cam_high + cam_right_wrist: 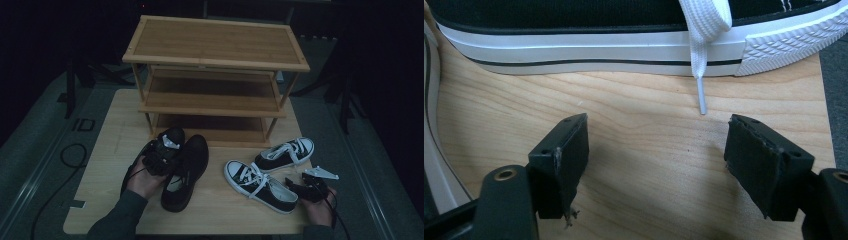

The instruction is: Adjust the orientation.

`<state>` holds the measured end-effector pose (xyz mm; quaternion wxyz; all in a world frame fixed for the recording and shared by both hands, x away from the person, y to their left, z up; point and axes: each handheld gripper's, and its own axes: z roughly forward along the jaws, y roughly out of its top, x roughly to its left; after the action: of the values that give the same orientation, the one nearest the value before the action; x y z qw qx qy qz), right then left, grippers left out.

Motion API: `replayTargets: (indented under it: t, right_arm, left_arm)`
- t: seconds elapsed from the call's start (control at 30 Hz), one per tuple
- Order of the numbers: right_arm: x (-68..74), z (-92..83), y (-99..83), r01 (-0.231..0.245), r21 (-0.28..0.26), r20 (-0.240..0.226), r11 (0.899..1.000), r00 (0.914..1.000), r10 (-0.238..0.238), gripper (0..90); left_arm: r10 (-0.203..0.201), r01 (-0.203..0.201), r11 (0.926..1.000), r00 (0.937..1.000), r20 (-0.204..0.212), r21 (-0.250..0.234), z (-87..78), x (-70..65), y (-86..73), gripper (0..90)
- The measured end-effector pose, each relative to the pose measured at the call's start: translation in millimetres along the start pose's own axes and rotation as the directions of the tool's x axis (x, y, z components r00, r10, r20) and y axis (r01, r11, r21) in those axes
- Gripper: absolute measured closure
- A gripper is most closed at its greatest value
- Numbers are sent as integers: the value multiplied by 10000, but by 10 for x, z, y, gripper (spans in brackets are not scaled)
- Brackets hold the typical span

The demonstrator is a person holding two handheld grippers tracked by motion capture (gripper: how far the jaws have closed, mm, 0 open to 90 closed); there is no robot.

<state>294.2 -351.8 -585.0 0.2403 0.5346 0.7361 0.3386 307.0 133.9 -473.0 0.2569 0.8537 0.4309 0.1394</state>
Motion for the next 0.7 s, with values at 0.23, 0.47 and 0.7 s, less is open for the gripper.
replayTargets:
  t: [0.23,0.47,0.7]
  right_arm:
    - [0,0,0,-1,2,0,10000,10000,1,256]
    - [0,0,0,2,3,-1,10000,10000,-2,256]
    - [0,0,0,5,1,2,10000,10000,-5,256]
  left_arm:
    - [177,-174,9998,9994,-283,130,-70,114,-73,877]
    - [538,-526,9982,9976,-440,277,-107,134,-126,875]
    - [601,-586,9981,9948,-825,202,-136,129,-153,648]
